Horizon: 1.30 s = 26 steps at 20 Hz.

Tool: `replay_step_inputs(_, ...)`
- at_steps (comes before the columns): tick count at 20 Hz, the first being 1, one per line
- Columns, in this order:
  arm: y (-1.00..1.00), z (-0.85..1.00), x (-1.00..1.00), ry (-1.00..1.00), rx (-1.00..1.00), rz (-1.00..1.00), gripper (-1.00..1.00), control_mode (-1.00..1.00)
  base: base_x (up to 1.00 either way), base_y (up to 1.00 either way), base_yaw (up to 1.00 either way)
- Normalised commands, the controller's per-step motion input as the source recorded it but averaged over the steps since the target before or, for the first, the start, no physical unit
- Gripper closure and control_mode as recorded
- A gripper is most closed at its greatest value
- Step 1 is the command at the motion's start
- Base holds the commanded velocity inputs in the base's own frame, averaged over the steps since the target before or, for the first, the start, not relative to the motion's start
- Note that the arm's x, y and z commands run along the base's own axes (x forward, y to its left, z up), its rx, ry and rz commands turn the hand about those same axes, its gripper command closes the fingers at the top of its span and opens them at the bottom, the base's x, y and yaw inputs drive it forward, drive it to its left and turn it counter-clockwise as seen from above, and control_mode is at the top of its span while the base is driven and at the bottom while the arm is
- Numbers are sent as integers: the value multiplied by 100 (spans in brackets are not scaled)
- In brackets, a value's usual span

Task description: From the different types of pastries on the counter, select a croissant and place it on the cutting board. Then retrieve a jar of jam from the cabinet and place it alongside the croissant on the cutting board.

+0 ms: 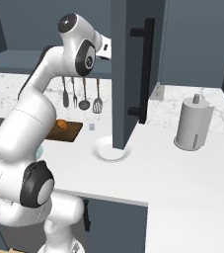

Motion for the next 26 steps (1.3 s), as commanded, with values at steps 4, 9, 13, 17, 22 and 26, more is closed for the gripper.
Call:
replay_step_inputs(4,-8,-5,46,3,0,0,-100,-100,0,0,0)
replay_step_inputs(9,-19,0,51,2,0,0,-100,-100,0,0,0)
replay_step_inputs(13,-7,-2,39,4,0,0,-100,-100,0,0,0)
replay_step_inputs(17,-5,-4,38,2,0,0,-100,-100,0,0,0)
replay_step_inputs(22,-12,-4,37,1,0,0,-100,-100,0,0,0)
replay_step_inputs(26,-13,-7,27,0,0,0,-100,-100,0,0,0)
